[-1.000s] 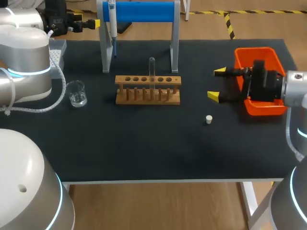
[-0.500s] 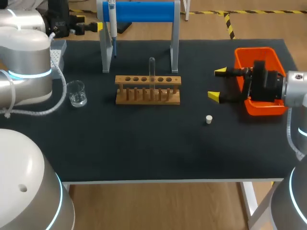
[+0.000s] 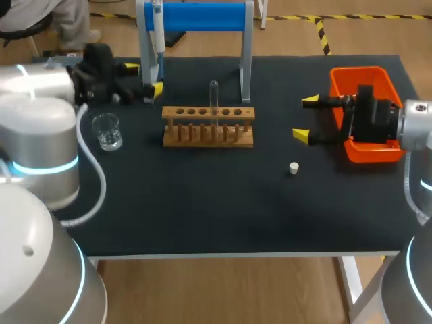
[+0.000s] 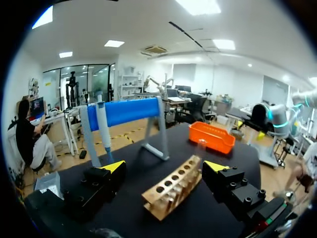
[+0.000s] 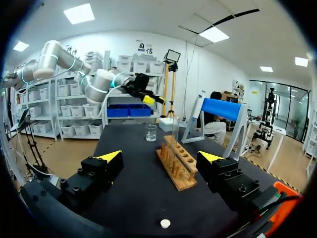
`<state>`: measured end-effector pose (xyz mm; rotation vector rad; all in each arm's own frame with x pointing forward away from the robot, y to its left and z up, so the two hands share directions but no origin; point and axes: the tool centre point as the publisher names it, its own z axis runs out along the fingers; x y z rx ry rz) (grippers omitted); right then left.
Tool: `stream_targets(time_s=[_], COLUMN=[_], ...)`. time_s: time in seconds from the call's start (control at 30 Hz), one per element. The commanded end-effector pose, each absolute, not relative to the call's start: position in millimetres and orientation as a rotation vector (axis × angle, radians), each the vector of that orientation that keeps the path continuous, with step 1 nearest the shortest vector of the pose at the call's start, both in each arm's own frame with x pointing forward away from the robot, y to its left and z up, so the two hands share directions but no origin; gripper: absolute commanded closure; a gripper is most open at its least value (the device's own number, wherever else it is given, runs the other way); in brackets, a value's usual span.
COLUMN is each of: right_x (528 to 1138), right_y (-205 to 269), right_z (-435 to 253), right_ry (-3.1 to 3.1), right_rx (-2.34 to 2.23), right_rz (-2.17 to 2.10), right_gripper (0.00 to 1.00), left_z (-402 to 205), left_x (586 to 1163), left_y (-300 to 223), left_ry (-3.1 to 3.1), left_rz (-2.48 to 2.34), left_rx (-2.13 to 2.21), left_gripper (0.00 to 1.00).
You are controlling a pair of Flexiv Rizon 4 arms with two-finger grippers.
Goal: Invert the test tube, pick up the pipette, mount the tip to pipette, aspirate from beaker and dispense into the tube, eject the tip, return the pipette, and cap with the stopper.
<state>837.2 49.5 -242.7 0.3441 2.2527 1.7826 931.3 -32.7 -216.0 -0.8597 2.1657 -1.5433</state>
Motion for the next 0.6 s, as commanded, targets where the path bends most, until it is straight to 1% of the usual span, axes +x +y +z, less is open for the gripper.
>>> stream_targets(time_s=[0.03, 0.27, 0.6], right_x=[837, 837, 837], right_y=[50, 50, 50], right_z=[-243, -243, -243], right_ry=[2.25, 2.25, 2.25], right_rx=[0.345, 0.345, 0.345], right_rz=[1.782, 1.782, 1.782], right_gripper=[0.0, 0.0, 0.0], left_z=[-221, -225, -230], left_x=[898, 876, 865], left_y=[-37, -56, -63], left_ry=[2.131, 2.195, 2.222], left_rz=[-1.565, -1.561, -1.557], left_rx=[-0.826, -0.709, -0.726], left_gripper=[0.0, 0.0, 0.0])
